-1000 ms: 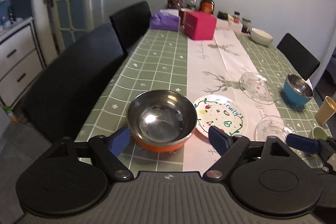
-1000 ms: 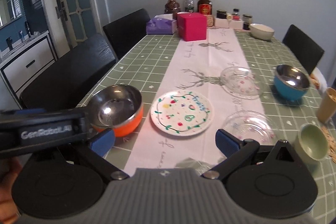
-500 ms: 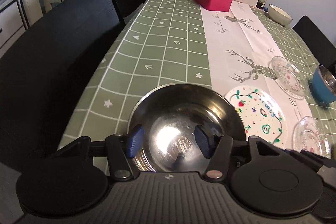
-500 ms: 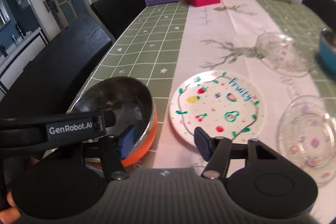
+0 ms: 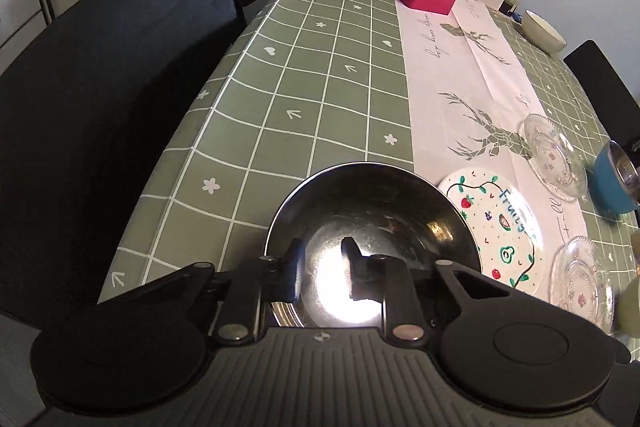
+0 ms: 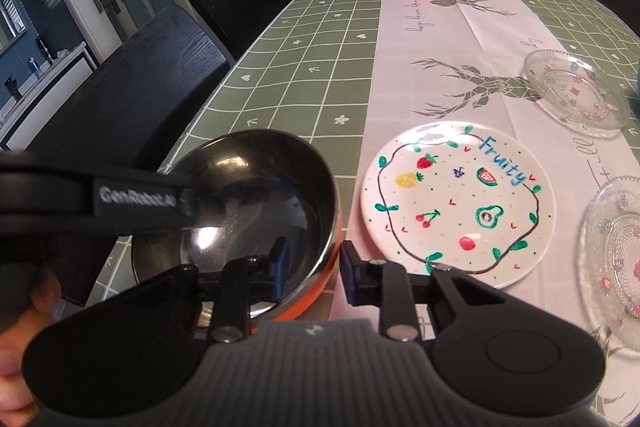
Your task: Organize plates and bowls
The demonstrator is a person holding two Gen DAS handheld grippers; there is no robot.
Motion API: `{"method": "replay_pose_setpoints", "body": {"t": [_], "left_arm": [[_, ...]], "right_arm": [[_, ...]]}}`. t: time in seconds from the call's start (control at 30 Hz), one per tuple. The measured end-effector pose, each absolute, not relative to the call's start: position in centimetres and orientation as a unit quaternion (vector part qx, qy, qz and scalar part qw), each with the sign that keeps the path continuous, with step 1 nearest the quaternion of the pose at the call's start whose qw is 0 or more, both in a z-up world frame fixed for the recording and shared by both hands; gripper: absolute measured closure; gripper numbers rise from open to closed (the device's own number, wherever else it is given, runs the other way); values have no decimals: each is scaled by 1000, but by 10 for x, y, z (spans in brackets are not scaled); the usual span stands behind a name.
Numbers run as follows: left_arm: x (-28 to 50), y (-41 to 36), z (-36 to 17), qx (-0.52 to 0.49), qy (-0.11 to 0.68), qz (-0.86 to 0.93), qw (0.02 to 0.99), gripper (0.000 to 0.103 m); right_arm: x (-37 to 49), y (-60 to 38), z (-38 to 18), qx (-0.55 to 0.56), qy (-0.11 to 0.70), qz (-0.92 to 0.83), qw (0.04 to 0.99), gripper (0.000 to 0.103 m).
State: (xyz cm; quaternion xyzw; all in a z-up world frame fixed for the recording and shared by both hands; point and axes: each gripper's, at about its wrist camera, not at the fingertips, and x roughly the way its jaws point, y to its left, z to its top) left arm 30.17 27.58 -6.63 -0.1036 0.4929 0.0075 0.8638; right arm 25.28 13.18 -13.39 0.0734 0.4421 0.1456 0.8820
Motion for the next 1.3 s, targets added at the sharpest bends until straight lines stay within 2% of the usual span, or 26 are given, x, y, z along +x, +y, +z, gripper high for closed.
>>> {"method": "replay_pose_setpoints", "body": {"t": [0.07,0.1,0.2,0.33,0.4,0.5,0.97,1.3], "left_arm": [[303,276,-69,-103,501,13,859,90],[303,276,-69,-103,504,18,858,98],[302,280,-70,-120,503,18,856,102],[303,276,-76,-103,513,18,852,102],[305,274,-81,-108,538,11,836,102],[301,269,-82,-98,534,17,840,102],[285,268,-71,-136,545,-1,828,103],[249,233,-62,-106,552,-63,825,103]], "right_arm": [[252,131,-134,79,442,144,882,77],[252,131,-134,81,443,143,881,77],[253,127,-136,97,450,144,876,74],[258,127,-142,104,463,156,866,72],[256,124,-145,131,464,171,859,75],[252,126,-144,133,452,172,865,83],[243,107,-142,172,466,159,853,91],[222,84,-140,179,506,163,828,91]]}}
